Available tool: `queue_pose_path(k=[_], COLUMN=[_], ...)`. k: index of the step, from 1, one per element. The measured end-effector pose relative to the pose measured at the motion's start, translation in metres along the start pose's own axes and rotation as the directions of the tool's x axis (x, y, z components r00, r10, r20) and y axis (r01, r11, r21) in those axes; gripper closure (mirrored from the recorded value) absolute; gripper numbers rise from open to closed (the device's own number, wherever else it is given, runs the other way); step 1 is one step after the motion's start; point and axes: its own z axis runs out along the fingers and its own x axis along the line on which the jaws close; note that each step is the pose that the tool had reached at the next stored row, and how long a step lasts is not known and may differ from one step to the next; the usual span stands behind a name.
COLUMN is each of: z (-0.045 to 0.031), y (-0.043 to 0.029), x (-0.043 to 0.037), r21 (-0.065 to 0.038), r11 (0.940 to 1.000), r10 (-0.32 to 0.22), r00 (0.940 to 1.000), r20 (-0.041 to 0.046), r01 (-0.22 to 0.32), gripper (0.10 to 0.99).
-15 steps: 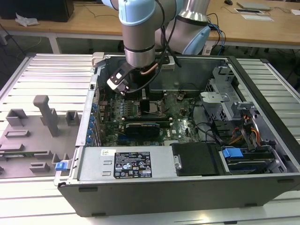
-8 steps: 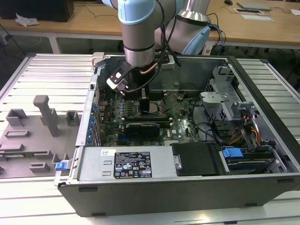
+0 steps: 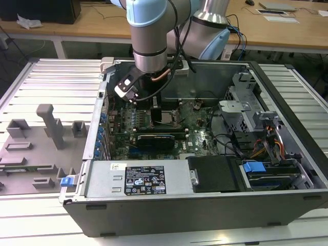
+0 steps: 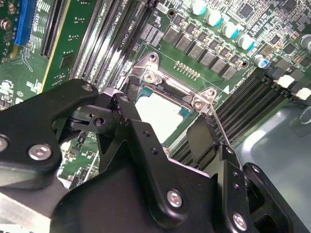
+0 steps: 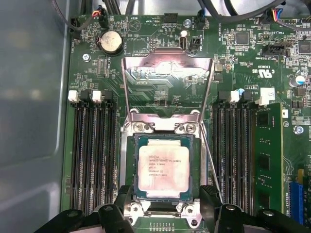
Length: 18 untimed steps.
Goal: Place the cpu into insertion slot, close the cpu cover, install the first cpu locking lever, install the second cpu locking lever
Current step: 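Place the cpu into insertion slot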
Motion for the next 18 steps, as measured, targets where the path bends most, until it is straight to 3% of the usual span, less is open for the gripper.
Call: queue_pose_path(k=[3,6,13,16,18], z=[0.0,0.0,0.0,0.0,0.0], y=[-0.0001,-0.0001,-0.0001,-0.0001,-0.0001], x=[0.0,0.0,0.0,0.0,0.0], r21=[-0.001,0.0,0.001,0.0,0.0], r11=[1.0,0.9987,0.9863,0.976,0.9752], r10=[-0.001,-0.051,-0.165,-0.218,-0.221], r00=[1.0,0.9987,0.9862,0.9757,0.975], r20=[0.0,-0.0049,-0.0166,-0.0222,-0.0225], r01=[0.001,0.051,0.165,0.218,0.221], gripper=[0.416,0.416,0.416,0.416,0.416])
